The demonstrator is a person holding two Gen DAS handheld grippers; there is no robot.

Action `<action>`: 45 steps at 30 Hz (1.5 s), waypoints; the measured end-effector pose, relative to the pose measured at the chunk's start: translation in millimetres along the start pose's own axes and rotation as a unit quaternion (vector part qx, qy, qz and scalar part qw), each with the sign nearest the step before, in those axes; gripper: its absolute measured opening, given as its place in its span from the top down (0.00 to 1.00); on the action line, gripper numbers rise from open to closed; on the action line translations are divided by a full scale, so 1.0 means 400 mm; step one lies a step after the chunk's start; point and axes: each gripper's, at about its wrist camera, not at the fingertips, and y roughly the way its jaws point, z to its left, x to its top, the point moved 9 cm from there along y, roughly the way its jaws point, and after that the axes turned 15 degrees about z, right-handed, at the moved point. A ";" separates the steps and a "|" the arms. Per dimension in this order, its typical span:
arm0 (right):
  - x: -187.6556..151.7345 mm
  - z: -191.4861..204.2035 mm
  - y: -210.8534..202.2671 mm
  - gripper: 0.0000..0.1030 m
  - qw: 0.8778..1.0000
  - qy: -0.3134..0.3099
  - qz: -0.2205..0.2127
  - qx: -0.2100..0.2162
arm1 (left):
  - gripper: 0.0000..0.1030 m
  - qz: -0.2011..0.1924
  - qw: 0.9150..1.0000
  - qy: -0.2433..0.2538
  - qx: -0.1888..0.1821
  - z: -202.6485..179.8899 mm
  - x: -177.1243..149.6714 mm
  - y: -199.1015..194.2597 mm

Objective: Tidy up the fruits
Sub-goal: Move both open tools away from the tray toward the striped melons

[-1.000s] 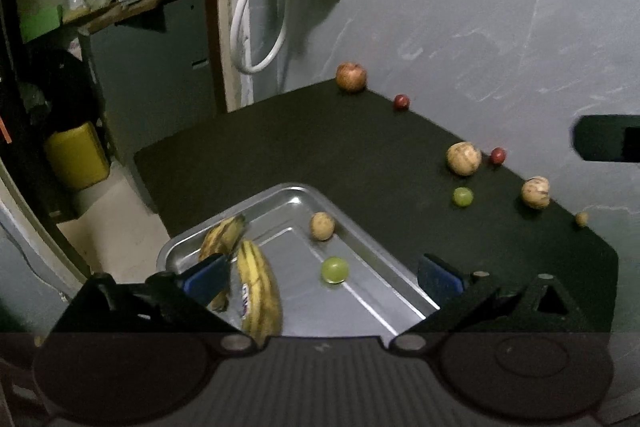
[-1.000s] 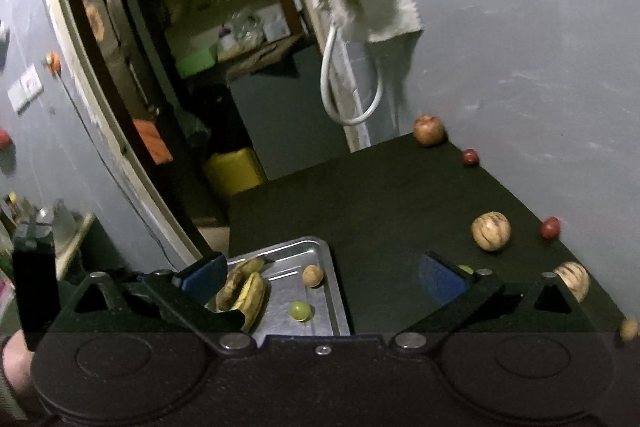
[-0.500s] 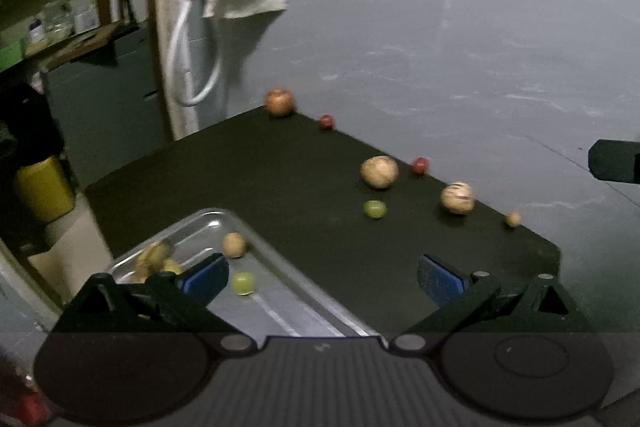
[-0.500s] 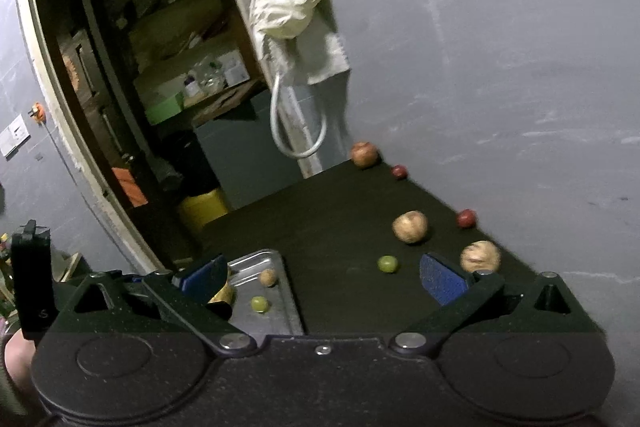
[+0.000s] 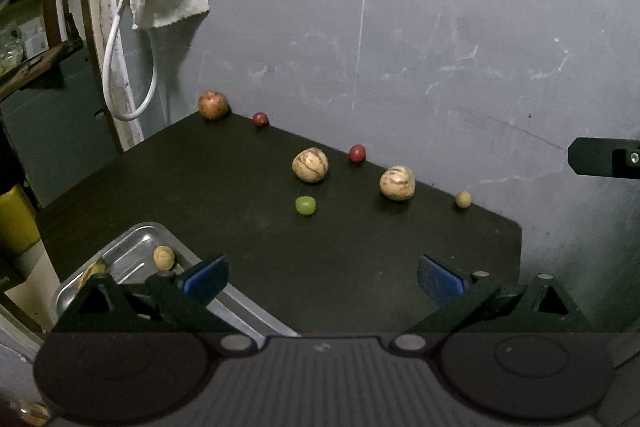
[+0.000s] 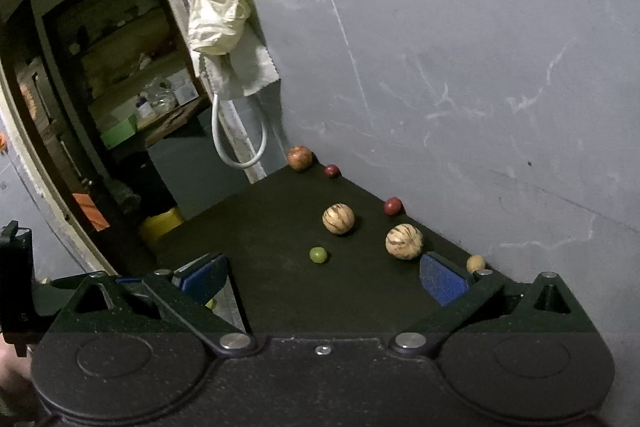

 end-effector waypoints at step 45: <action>0.156 -0.191 0.572 0.01 0.988 0.023 0.098 -0.116 | 0.33 0.082 0.991 0.097 -0.038 0.052 0.220 0.549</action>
